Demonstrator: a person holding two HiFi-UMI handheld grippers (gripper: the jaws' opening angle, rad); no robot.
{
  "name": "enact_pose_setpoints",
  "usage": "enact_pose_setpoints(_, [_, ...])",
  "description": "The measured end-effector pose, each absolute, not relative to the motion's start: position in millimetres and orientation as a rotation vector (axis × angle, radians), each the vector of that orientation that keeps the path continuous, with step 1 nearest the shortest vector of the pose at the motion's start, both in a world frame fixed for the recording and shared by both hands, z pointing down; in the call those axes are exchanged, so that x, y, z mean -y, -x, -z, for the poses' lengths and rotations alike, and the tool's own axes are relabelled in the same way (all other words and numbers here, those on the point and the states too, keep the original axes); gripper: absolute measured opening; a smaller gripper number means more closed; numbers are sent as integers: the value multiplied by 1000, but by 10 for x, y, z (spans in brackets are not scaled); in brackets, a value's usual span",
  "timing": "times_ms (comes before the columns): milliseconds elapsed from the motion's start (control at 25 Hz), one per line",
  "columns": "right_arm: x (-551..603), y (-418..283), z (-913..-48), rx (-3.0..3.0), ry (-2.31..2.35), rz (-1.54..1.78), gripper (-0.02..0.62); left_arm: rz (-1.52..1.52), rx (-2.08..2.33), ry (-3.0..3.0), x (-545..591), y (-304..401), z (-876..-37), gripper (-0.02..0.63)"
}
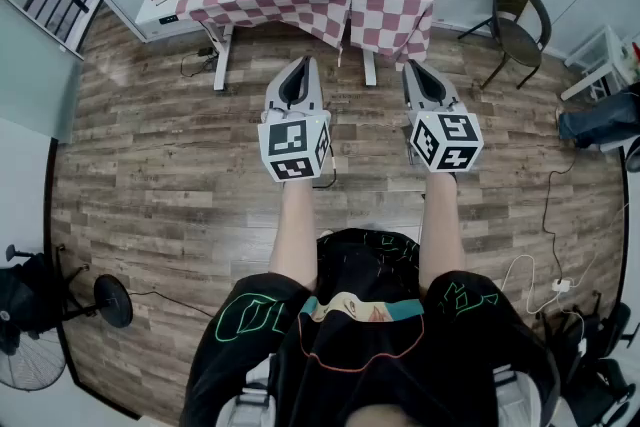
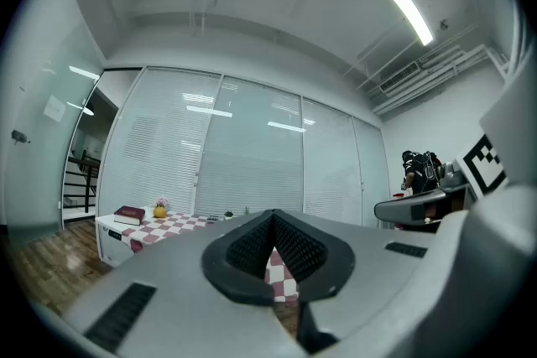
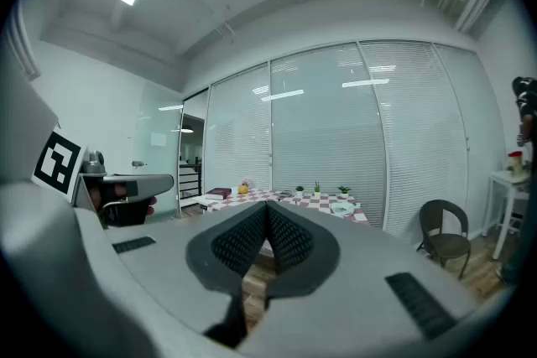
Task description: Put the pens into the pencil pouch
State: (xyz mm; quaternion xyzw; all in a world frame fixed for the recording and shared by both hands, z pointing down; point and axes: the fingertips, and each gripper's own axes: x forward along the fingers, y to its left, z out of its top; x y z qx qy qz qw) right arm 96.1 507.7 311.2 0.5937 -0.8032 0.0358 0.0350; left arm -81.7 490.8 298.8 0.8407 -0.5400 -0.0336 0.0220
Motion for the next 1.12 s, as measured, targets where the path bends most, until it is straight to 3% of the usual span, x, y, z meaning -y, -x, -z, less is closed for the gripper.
enact_pose_setpoints(1120, [-5011,-562,-3122,2391,-1828,-48,3,194,1665,-2522,-4751,1386,-3141,-2])
